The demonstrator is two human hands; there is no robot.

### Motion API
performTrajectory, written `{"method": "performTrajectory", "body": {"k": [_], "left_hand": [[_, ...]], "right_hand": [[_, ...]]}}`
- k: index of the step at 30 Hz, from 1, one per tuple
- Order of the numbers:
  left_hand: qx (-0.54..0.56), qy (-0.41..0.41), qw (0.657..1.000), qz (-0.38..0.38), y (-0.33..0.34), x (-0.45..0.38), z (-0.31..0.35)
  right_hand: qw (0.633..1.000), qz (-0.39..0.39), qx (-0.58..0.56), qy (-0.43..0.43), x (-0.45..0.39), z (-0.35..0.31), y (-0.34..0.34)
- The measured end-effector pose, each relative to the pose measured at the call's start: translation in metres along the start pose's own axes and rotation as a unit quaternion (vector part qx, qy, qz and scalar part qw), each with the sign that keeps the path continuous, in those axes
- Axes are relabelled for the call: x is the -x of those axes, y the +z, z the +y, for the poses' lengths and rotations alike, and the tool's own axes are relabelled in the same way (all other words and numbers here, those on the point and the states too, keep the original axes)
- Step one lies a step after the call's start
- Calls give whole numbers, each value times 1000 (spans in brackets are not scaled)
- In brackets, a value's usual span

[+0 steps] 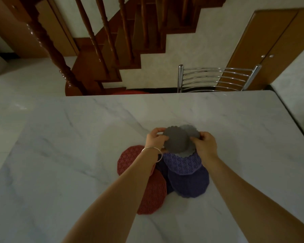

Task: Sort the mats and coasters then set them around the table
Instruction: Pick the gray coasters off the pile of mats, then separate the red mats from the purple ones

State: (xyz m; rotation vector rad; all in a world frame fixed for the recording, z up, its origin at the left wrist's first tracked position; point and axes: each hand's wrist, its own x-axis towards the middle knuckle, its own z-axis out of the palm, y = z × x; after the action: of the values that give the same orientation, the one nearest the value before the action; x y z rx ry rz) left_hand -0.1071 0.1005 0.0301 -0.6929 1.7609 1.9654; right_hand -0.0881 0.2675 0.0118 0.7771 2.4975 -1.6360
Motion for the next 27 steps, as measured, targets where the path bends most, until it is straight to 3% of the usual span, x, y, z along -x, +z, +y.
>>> {"method": "performTrajectory", "body": {"k": [3,8,12,16,21,27], "left_hand": [[5,3,1000,-1,9,-14,-8],[23,-8,1000,10,14,-31,-22],[-173,73,980,60,4,-28,-27],[-278,114,951,79,-22,-17,-24],[-383,140,904,128,-76,9,-25],[-476,73,862,158,-137,43,-47]], "right_hand": [[999,-12,17,32,-11,6,-1],[995,-41,89,13,-9,22,1],[978,-16,207,-19,-1,21,4],[945,6,303,-125,16,3,20],[913,-97,329,-219,50,-16,69],[915,-211,313,-144,79,-16,117]]}}
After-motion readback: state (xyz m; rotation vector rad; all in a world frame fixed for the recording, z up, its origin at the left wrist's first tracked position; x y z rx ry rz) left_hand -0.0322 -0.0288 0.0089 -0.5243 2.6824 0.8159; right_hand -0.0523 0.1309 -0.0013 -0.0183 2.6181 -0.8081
